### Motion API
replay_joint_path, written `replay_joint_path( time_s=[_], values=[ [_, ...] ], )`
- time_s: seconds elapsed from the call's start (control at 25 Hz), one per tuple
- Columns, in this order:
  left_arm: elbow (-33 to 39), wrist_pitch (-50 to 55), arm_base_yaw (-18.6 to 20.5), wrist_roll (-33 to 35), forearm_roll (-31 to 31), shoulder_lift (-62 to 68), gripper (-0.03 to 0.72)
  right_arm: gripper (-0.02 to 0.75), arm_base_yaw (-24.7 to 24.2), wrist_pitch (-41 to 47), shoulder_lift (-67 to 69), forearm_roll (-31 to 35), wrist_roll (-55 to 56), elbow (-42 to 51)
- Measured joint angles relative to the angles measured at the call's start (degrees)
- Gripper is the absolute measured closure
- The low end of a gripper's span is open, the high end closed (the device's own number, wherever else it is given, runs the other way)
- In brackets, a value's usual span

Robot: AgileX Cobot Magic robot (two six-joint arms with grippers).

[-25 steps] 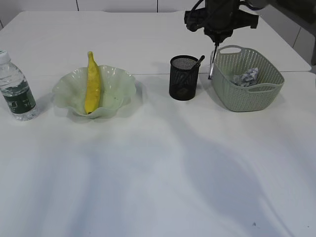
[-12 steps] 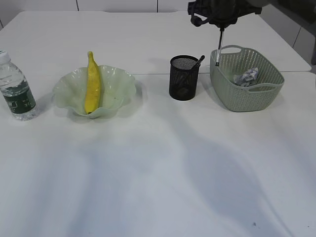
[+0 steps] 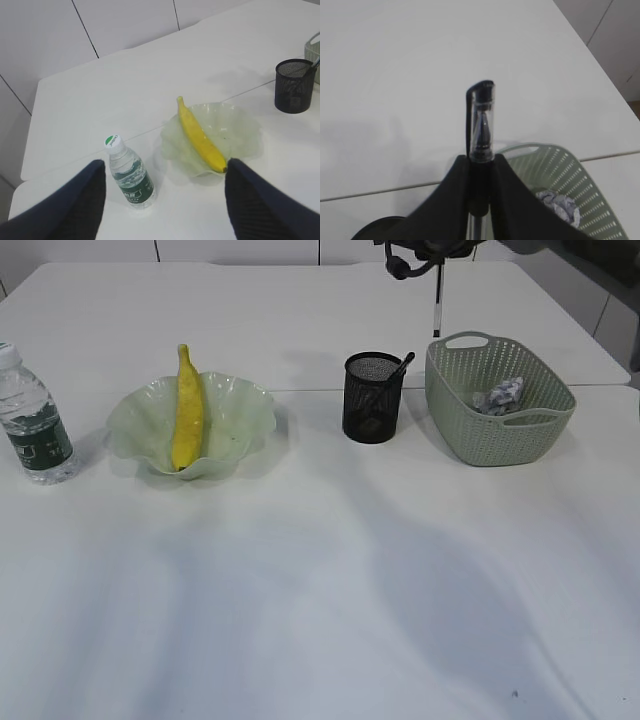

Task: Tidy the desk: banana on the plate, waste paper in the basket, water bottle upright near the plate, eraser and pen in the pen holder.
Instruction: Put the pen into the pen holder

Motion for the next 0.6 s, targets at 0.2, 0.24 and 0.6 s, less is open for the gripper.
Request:
replay_joint_path(
  time_s=[0.2,0.24,0.6],
  values=[
    [0.00,0.36,0.00,0.00,0.00,0.00,0.160,0.651,0.00,-4.55,0.00,0.12,-3.35,0.00],
    [0.00,0.36,0.00,0.00,0.11,0.00,0.160,0.651,0.08,-5.30,0.00,0.12,-3.75,0.00],
    [0.00,0.49,0.00,0.00,1.11,0.00,0.160,0.651,0.08,-14.94,0.00,-0.35,-7.12,0.00]
  ],
)
